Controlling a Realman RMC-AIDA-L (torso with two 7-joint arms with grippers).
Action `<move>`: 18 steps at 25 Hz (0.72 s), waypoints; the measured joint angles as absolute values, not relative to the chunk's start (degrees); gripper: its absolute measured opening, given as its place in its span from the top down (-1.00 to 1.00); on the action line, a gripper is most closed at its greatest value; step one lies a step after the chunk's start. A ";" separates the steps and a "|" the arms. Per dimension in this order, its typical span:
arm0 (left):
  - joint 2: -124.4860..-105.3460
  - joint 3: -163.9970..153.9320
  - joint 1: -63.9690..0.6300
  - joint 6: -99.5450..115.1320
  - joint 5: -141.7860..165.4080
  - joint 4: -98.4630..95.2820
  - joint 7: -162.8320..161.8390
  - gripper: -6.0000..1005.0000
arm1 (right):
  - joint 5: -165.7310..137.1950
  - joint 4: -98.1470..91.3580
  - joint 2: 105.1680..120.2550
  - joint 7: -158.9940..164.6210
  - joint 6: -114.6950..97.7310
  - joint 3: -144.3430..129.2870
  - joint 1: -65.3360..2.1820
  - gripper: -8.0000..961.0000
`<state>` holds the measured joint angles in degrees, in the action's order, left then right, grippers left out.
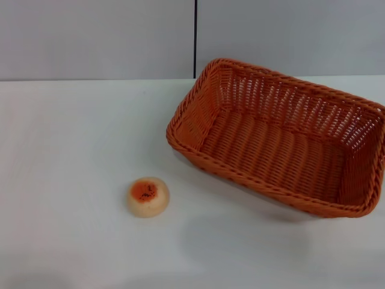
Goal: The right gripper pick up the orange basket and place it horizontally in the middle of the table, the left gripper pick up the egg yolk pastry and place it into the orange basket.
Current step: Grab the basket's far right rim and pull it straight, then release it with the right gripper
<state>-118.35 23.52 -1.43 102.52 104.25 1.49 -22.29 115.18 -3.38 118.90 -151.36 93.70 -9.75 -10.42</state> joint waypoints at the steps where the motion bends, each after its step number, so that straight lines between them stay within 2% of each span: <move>1: -118.35 23.52 -1.43 102.52 104.25 1.49 -22.29 -0.63 | 115.18 -3.38 118.90 -151.36 93.70 -9.75 -10.42 -0.59; 13: -118.32 22.45 1.10 102.18 104.32 1.72 -22.57 -0.62 | 111.20 -6.67 118.83 -148.51 93.63 -9.85 -9.82 -0.58; 18: -118.15 22.24 -0.10 101.15 104.33 1.44 -22.66 -0.62 | 105.81 -19.82 118.82 -131.91 90.90 -9.86 -8.37 -0.58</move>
